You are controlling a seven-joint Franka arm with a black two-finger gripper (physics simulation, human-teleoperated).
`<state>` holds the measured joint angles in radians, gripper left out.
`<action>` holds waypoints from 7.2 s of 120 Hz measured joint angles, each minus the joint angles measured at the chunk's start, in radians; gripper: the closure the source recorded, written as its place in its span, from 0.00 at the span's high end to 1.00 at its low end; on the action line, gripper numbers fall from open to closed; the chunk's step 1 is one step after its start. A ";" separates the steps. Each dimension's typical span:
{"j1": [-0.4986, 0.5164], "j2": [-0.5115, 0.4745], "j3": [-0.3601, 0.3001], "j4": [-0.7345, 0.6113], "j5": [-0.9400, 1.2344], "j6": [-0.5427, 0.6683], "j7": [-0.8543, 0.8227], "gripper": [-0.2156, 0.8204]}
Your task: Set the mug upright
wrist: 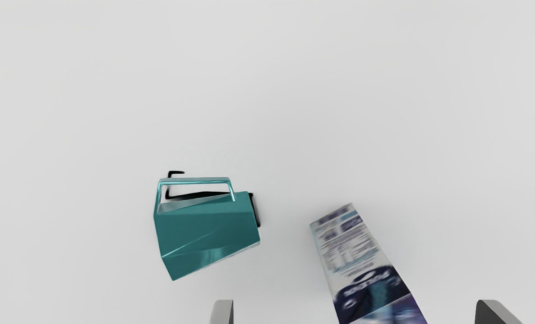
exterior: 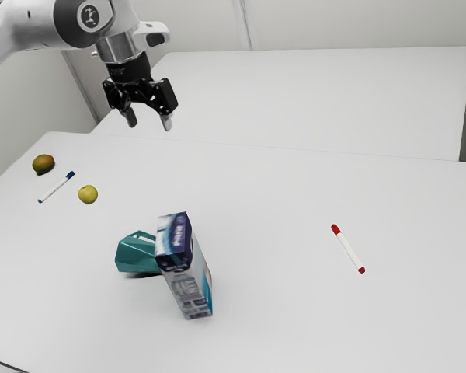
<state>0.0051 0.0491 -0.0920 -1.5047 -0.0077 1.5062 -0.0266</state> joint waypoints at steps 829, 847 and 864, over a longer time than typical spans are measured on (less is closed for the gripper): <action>0.184 -0.189 -0.093 -0.499 -0.062 0.518 0.019 0.73; 0.141 -0.139 -0.076 -0.377 -0.065 0.396 0.015 0.75; 0.064 -0.098 -0.017 -0.295 -0.060 0.325 0.010 0.76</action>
<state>0.0688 -0.0489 -0.1089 -1.8000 -0.0676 1.8309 -0.0162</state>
